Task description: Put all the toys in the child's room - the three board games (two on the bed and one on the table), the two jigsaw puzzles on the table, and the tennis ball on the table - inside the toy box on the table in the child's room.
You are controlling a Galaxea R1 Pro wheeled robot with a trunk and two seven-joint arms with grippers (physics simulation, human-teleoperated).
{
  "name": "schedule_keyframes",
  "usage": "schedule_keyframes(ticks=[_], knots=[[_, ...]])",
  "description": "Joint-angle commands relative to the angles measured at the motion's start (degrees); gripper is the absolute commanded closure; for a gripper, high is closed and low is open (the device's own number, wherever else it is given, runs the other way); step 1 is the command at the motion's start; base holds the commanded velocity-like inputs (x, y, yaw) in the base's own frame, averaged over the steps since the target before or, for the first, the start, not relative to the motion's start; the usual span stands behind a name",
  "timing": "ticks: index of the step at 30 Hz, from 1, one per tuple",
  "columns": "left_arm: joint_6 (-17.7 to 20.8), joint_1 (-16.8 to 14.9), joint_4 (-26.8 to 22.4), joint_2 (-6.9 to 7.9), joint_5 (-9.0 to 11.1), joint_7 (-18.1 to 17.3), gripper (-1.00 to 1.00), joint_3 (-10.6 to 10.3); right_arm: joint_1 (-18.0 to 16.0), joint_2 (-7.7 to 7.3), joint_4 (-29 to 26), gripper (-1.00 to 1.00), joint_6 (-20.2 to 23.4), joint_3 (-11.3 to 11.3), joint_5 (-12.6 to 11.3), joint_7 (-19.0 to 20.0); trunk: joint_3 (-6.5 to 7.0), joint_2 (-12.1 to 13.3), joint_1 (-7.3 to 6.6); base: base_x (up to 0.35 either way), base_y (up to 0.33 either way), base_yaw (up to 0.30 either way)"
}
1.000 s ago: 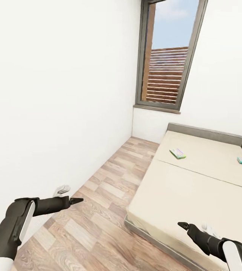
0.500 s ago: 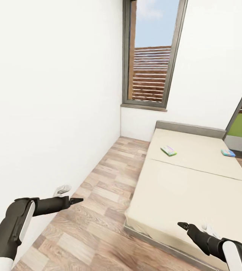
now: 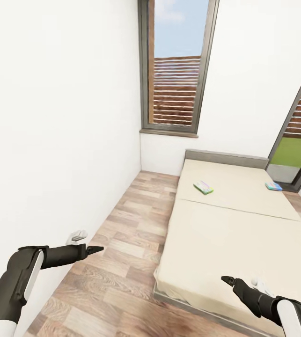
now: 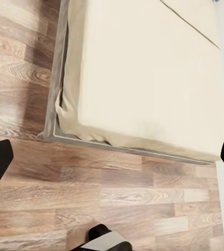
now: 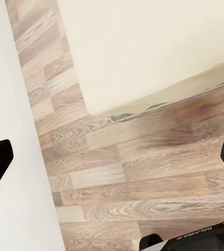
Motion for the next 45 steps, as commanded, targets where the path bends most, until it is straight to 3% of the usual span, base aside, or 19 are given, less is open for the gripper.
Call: schedule_keyframes(ticks=[1,17,28,45], knots=[[0.43,-0.05,-0.02,-0.01,-0.02,-0.22,-1.00,0.07,-0.06,0.01,-0.04,-1.00,0.30,-0.09,0.00,0.09,-0.13,-0.12,0.05,0.178,0.035,-0.030],[0.40,-0.05,-0.02,-0.02,-0.09,-0.28,-1.00,0.06,-0.06,0.01,-0.04,-1.00,0.25,-0.18,-0.18,0.11,-0.17,-0.12,0.05,0.192,0.038,-0.036],[0.36,-0.05,-0.02,-0.02,-0.11,-0.31,-1.00,0.06,-0.06,0.03,-0.04,-1.00,0.25,-0.19,-0.24,0.13,-0.36,-0.12,0.05,0.204,0.142,-0.241],[0.39,-0.01,-0.02,-0.01,-0.11,-0.31,-1.00,0.06,-0.06,0.00,-0.04,-1.00,-0.50,-0.19,-0.31,0.15,-0.54,-0.12,0.05,0.022,0.014,-0.274]])
